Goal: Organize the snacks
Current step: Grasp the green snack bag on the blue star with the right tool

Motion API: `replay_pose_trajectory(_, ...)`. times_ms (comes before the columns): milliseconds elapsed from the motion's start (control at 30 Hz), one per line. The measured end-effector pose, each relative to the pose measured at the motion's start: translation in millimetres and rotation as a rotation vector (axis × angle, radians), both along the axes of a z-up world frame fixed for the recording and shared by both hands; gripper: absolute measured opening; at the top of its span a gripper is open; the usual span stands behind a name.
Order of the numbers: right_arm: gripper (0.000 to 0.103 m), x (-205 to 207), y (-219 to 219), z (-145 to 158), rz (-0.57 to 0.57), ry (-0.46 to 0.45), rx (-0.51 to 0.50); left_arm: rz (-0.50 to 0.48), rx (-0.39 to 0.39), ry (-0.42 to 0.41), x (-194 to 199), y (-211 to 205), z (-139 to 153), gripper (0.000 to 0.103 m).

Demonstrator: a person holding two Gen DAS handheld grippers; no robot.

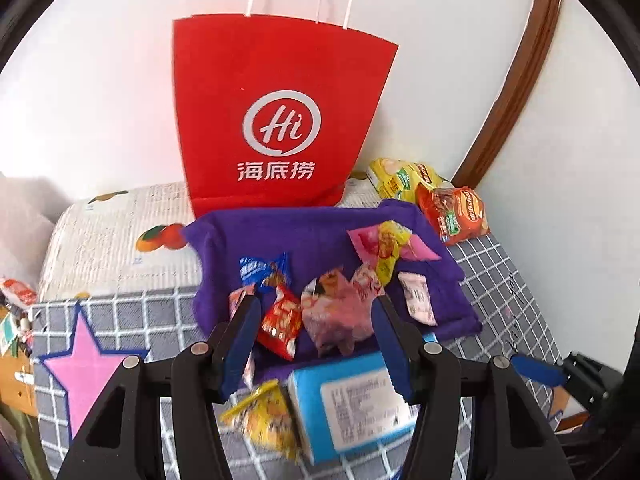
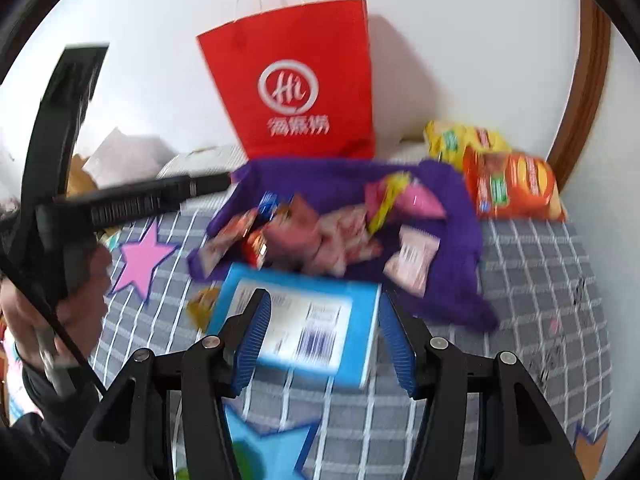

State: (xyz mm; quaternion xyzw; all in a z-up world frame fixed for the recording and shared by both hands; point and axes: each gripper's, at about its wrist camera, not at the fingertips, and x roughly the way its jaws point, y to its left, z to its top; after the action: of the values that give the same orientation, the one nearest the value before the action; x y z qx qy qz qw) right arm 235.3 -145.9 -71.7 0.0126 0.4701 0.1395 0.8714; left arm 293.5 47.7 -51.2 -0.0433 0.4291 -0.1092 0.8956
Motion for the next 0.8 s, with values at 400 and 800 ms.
replay_pose_trajectory(400, 0.073, -108, 34, -43, 0.081, 0.096, 0.114, 0.069, 0.029, -0.006, -98, 36, 1, 0.055)
replay_pose_trajectory(800, 0.081, -159, 78, -81, 0.122, 0.068, 0.097, 0.071, 0.034, 0.000, -162, 48, -15, 0.055)
